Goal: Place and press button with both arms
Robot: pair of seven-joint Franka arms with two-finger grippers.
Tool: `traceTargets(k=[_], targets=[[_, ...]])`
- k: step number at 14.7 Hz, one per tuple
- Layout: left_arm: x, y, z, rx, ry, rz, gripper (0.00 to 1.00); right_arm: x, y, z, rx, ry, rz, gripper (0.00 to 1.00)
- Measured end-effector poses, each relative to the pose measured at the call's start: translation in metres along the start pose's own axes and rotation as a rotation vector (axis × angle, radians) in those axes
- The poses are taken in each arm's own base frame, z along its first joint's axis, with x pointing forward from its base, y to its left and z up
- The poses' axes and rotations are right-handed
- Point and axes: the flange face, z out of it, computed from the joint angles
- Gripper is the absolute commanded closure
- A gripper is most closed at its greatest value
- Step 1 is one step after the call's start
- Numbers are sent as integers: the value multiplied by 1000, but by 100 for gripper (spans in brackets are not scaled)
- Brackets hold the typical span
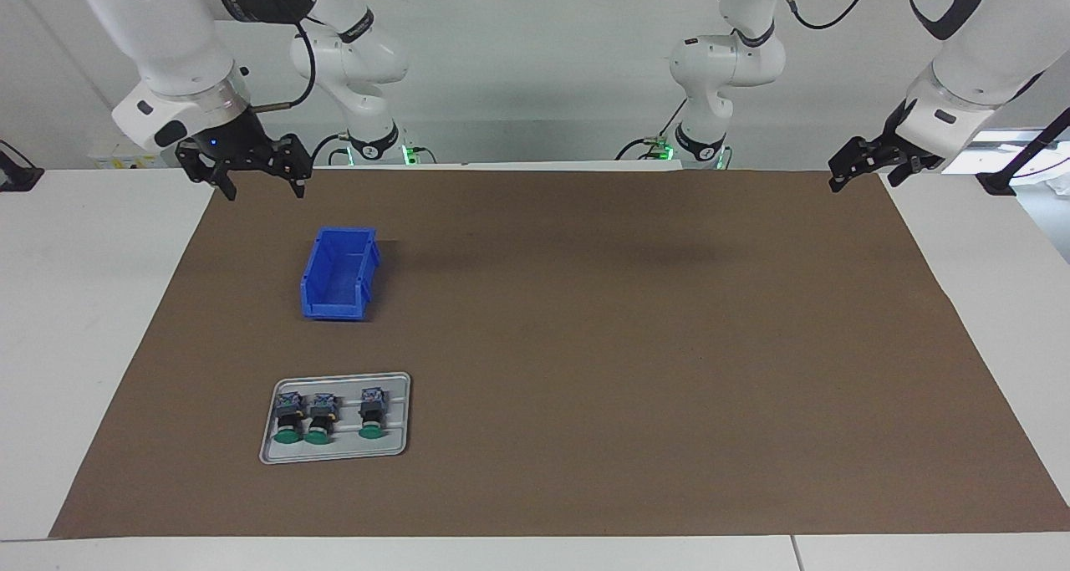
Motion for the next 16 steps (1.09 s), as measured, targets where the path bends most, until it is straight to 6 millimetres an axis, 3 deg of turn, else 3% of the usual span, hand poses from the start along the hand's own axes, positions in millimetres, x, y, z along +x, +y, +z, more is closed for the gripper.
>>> traceTargets(k=[3,8,12,16], targets=[[0,0,0,0,0,0,0,47,-30,50,16,41,-50,0],[0,0,0,0,0,0,0,119,-51,153,40,78,-38,0],[0,0,0,0,0,0,0,152,-65,224,56,129,-37,0],[0,0,0,0,0,0,0,163,-68,265,63,159,-35,5]])
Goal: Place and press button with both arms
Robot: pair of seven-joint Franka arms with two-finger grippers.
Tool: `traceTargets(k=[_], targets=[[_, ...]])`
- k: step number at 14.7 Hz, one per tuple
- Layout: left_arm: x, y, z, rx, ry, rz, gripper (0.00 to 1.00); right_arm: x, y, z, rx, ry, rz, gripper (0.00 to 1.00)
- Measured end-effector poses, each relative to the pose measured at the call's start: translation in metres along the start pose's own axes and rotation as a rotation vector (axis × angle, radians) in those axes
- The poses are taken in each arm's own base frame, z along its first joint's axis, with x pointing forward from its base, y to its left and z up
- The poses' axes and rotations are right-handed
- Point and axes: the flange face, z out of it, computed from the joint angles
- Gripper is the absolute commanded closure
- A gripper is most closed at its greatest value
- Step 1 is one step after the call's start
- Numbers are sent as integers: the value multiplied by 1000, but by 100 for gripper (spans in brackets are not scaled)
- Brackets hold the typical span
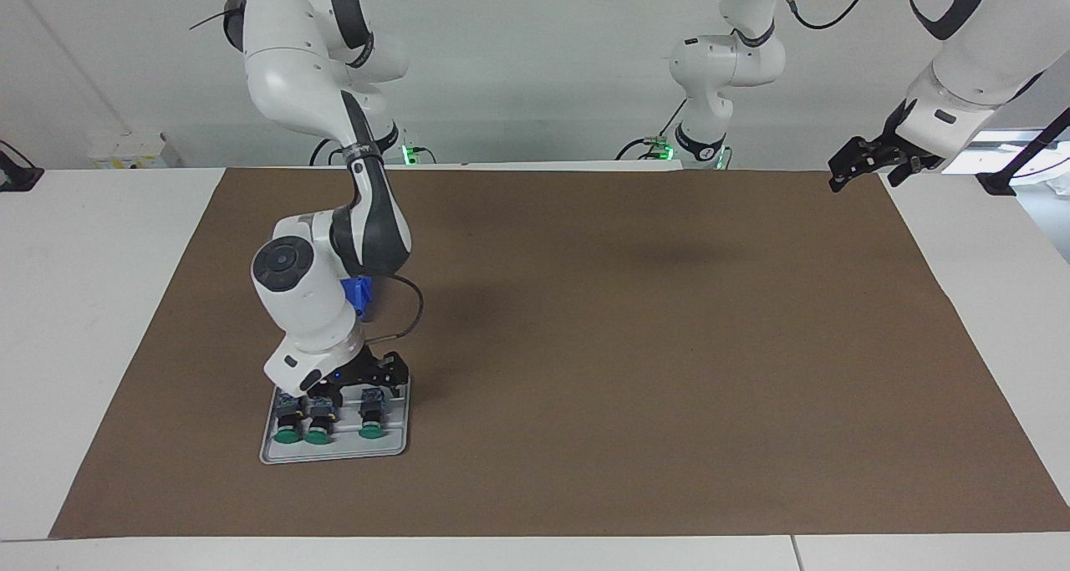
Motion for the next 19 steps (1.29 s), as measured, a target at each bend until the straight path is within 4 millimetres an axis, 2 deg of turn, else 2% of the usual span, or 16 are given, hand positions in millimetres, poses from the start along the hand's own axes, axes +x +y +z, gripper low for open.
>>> traceTargets(k=[3,5,6,8,10,13,16,18,19], targets=[[0,0,0,0,0,0,0,-3,4,19,0,-7,6,11],[0,0,0,0,0,0,0,-5,4,28,1,-15,6,22],[0,0,0,0,0,0,0,-7,4,32,1,-20,6,33],[0,0,0,0,0,0,0,-10,4,40,2,-33,5,70],[0,0,0,0,0,0,0,-11,7,39,-4,-45,7,99],[0,0,0,0,0,0,0,-10,6,22,-13,-96,0,100],[0,0,0,0,0,0,0,-11,-3,-18,-19,-132,8,100],[0,0,0,0,0,0,0,-17,-22,-50,-27,-156,63,100],[0,0,0,0,0,0,0,-22,-40,-65,-33,-165,95,100]])
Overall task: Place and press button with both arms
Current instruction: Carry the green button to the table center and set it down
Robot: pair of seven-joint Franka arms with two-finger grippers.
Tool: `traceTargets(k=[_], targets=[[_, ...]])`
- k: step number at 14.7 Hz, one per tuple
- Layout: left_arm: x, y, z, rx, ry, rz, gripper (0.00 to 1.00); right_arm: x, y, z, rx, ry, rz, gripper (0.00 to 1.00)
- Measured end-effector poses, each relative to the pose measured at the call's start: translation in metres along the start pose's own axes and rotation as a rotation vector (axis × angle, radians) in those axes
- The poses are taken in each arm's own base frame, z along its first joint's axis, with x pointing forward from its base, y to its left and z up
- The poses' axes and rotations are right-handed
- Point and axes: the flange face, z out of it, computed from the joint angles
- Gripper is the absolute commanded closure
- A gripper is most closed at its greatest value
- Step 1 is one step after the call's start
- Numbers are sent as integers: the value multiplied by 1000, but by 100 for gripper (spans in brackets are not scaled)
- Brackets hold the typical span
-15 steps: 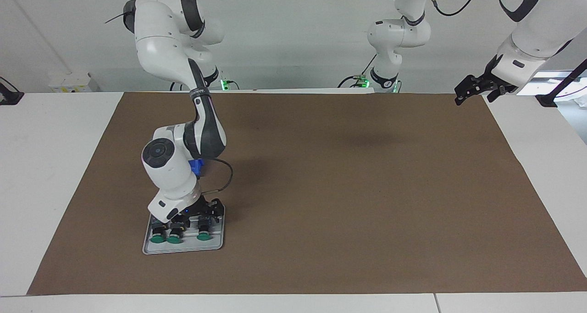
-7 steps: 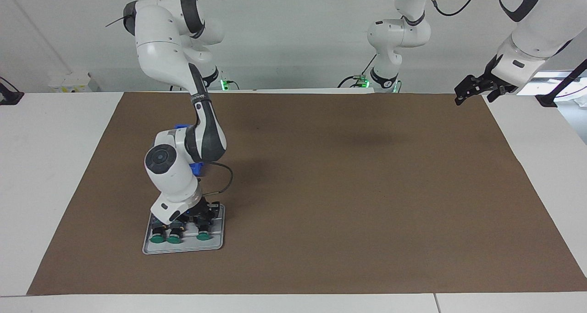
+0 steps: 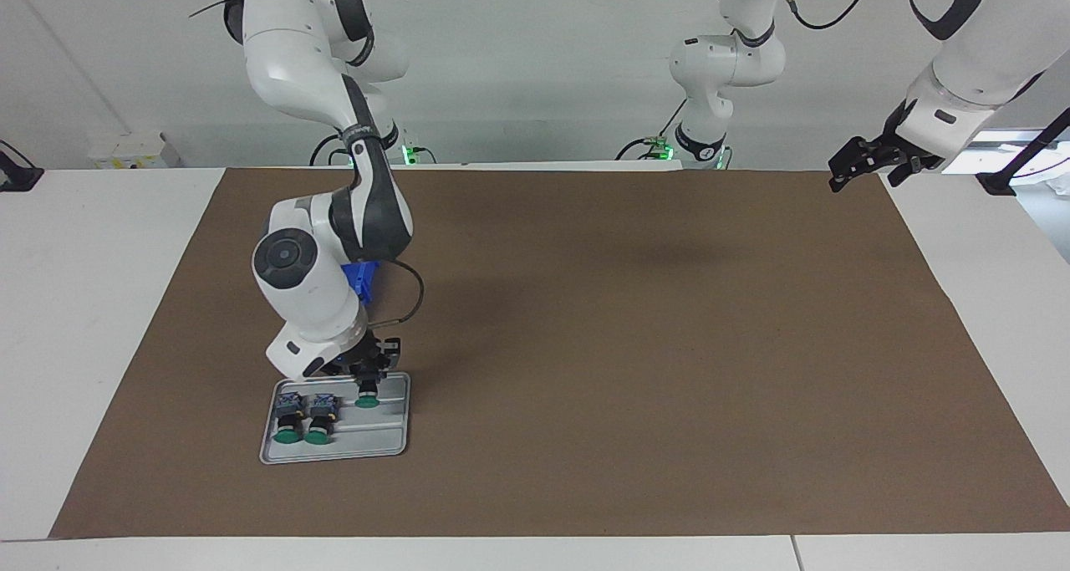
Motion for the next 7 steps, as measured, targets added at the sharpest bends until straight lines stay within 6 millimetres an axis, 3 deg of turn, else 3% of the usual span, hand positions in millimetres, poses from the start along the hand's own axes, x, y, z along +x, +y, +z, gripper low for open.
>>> traceTargets(k=[3,7], targets=[[0,0,0,0,0,0,0,-29,-70,-25,-6,-25,141,100],[0,0,0,0,0,0,0,-70,-173,-23,-12,-36,392,100]])
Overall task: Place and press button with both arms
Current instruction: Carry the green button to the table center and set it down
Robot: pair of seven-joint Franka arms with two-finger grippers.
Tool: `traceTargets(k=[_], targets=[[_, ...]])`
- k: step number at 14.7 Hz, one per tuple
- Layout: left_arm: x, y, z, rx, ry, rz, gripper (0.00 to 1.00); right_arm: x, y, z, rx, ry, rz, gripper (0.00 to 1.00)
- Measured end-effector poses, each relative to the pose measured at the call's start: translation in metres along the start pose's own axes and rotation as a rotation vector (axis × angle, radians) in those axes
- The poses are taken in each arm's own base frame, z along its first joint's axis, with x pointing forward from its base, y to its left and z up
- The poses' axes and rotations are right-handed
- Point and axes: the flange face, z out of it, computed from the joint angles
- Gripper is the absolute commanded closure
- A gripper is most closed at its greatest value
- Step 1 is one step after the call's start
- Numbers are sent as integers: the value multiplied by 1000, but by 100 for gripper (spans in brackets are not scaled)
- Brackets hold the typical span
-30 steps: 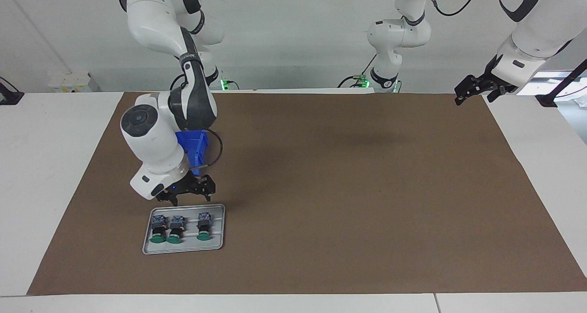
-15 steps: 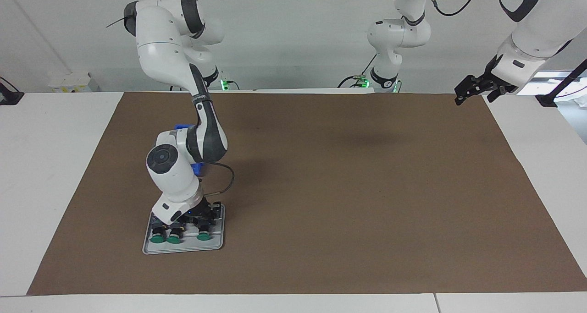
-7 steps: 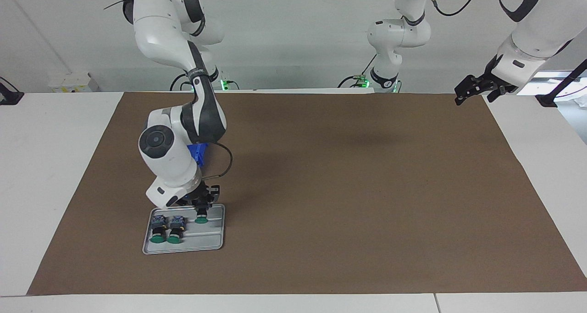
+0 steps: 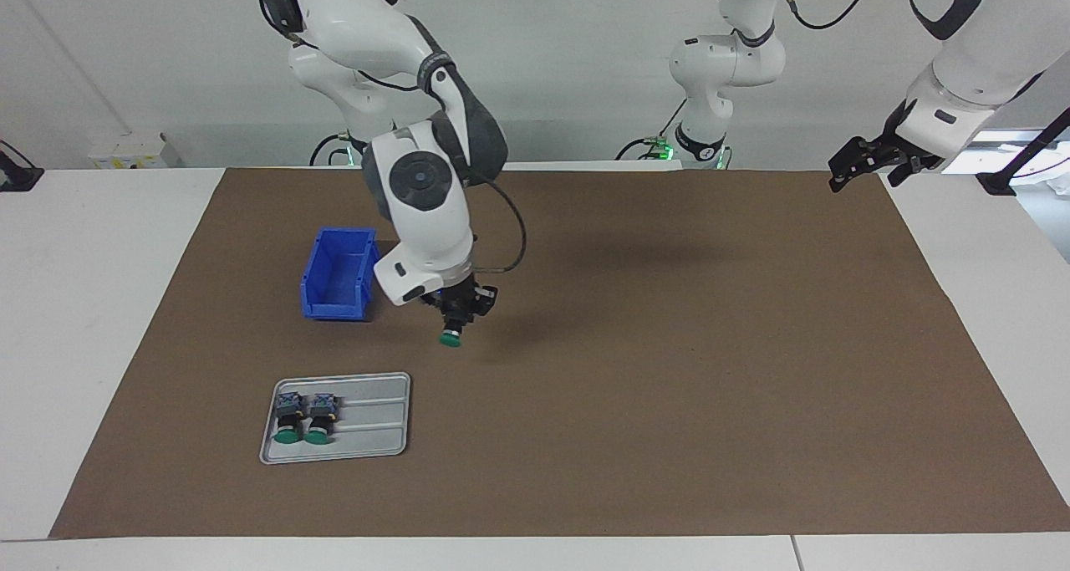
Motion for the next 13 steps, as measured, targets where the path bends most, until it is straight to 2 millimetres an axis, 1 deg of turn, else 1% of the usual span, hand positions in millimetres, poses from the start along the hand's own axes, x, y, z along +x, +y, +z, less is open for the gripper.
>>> traceTargets(k=[2,3,4,6,8,11,12,13], targets=[[0,0,0,0,0,0,0,-36,-30,3,-6,0,142,100],[0,0,0,0,0,0,0,-50,-40,5,-8,-1,216,99],[0,0,0,0,0,0,0,-61,-48,7,-13,-1,292,97],[0,1,0,0,0,2,0,-78,-61,17,-25,-5,436,95],[0,0,0,0,0,1,0,-90,-74,32,-19,-1,597,93],[0,-1,0,0,0,-2,0,-91,-85,56,11,2,834,92],[0,-1,0,0,0,-3,0,-92,-90,65,22,1,896,89],[0,-1,0,0,0,-3,0,-95,-95,75,31,0,947,88]])
